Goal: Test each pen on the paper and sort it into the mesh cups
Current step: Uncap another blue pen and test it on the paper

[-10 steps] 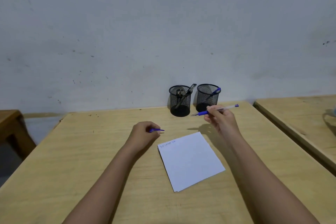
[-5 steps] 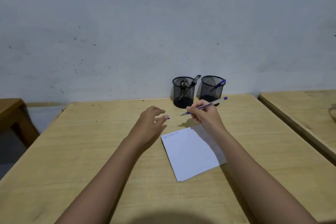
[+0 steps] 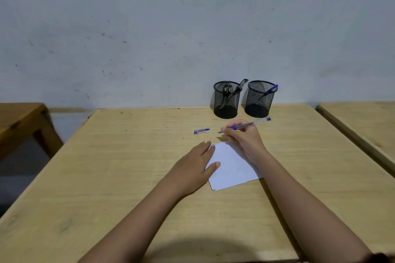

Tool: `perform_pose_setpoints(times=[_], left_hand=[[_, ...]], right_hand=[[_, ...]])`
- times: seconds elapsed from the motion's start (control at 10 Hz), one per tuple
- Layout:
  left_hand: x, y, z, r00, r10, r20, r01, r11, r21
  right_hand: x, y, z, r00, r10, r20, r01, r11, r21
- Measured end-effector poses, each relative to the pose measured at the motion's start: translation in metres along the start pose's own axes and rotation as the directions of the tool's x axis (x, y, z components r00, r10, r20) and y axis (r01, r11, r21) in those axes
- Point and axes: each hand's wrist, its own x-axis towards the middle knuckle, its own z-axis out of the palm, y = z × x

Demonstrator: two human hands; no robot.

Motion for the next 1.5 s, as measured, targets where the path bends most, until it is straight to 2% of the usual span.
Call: perform_pose_setpoints(times=[0.1, 0.2, 0.3, 0.5, 0.6, 0.7, 1.1, 1.5], left_hand=[[-0.001, -0.001, 0.001, 0.998, 0.020, 0.063, -0.021, 1.000, 0.017], [-0.002, -0.002, 0.003, 0.994, 0.005, 0.107, -0.013, 0.997, 0.071], [-0.003, -0.001, 0.004, 0.992, -0.015, 0.129, 0.001, 0.994, 0.105], [-0.003, -0.001, 0.004, 0.992, -0.044, 0.119, 0.031, 0.994, 0.108], [-0.003, -0.001, 0.004, 0.992, -0.046, 0.114, 0.034, 0.994, 0.106], [-0.004, 0.001, 0.004, 0.992, -0.051, 0.115, 0.039, 0.994, 0.103], [-0.003, 0.002, 0.005, 0.992, -0.062, 0.114, 0.050, 0.993, 0.107], [-0.002, 0.002, 0.006, 0.992, -0.070, 0.105, 0.060, 0.993, 0.102]], right_hand=[[0.003, 0.001, 0.000, 0.999, -0.034, -0.023, 0.032, 0.996, -0.085], [0.008, 0.001, 0.005, 0.998, -0.050, 0.027, 0.052, 0.997, -0.062], [0.012, 0.004, 0.011, 0.994, -0.091, 0.053, 0.098, 0.982, -0.163], [0.014, 0.011, 0.016, 0.996, -0.064, 0.062, 0.071, 0.988, -0.134], [0.017, 0.015, 0.017, 0.995, -0.101, -0.017, 0.094, 0.964, -0.247], [0.020, 0.018, 0.019, 0.990, -0.142, -0.020, 0.129, 0.942, -0.311], [0.023, 0.020, 0.019, 0.989, -0.146, 0.025, 0.146, 0.933, -0.330], [0.028, 0.024, 0.018, 0.983, -0.182, 0.009, 0.169, 0.890, -0.423]])
